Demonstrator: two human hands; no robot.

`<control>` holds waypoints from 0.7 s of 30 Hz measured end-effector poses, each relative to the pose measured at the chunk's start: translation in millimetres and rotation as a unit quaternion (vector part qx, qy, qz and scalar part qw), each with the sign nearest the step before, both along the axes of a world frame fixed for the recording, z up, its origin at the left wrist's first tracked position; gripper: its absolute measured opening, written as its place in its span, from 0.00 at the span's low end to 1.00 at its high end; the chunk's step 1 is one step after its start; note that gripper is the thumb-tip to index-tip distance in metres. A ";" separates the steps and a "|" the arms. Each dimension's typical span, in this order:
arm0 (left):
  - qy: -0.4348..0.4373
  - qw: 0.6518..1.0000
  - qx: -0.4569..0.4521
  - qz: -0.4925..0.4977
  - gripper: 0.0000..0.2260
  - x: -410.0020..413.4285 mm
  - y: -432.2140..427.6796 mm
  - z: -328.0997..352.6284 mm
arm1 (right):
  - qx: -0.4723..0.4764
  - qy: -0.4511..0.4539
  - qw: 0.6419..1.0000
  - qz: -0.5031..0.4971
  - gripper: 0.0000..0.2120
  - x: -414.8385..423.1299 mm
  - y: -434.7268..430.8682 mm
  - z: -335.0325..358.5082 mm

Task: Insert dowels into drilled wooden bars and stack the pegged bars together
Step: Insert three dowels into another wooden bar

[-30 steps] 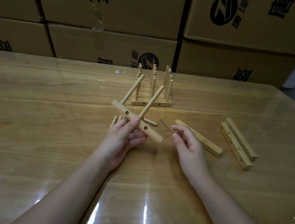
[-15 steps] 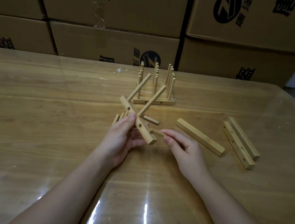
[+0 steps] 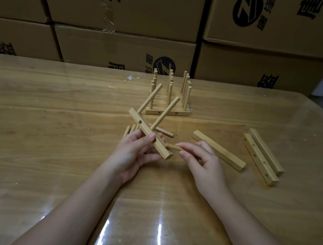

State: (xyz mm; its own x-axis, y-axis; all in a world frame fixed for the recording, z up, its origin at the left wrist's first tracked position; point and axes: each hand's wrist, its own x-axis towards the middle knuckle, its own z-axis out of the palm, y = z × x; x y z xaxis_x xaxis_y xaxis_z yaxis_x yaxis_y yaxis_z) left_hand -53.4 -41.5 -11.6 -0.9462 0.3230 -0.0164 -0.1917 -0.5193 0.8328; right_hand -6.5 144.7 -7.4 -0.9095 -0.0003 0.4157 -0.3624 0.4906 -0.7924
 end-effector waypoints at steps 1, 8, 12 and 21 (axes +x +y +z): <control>-0.001 1.000 0.002 0.004 0.12 -0.3 0.1 -0.4 | 0.007 0.003 1.000 -0.005 0.14 0.0 -0.4 0.3; -0.003 1.000 -0.003 0.013 0.11 -0.4 0.1 -0.7 | 0.056 0.038 0.998 -0.016 0.14 3.3 -1.6 3.9; 0.014 1.000 -0.022 0.017 0.10 0.4 2.2 -0.5 | 0.117 0.079 0.989 -0.046 0.12 2.1 -1.4 3.1; 0.027 0.999 -0.045 0.005 0.13 3.5 6.7 2.9 | 0.299 0.164 0.935 -0.099 0.12 10.1 2.9 15.2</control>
State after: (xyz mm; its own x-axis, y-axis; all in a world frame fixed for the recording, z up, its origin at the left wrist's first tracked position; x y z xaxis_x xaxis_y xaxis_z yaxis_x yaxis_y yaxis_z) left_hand -49.9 -34.8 -8.7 -0.9496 0.3133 0.0055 -0.1412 -0.4437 0.8850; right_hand 3.6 147.6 7.8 -0.7403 -0.1660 0.6515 -0.3923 0.8936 -0.2182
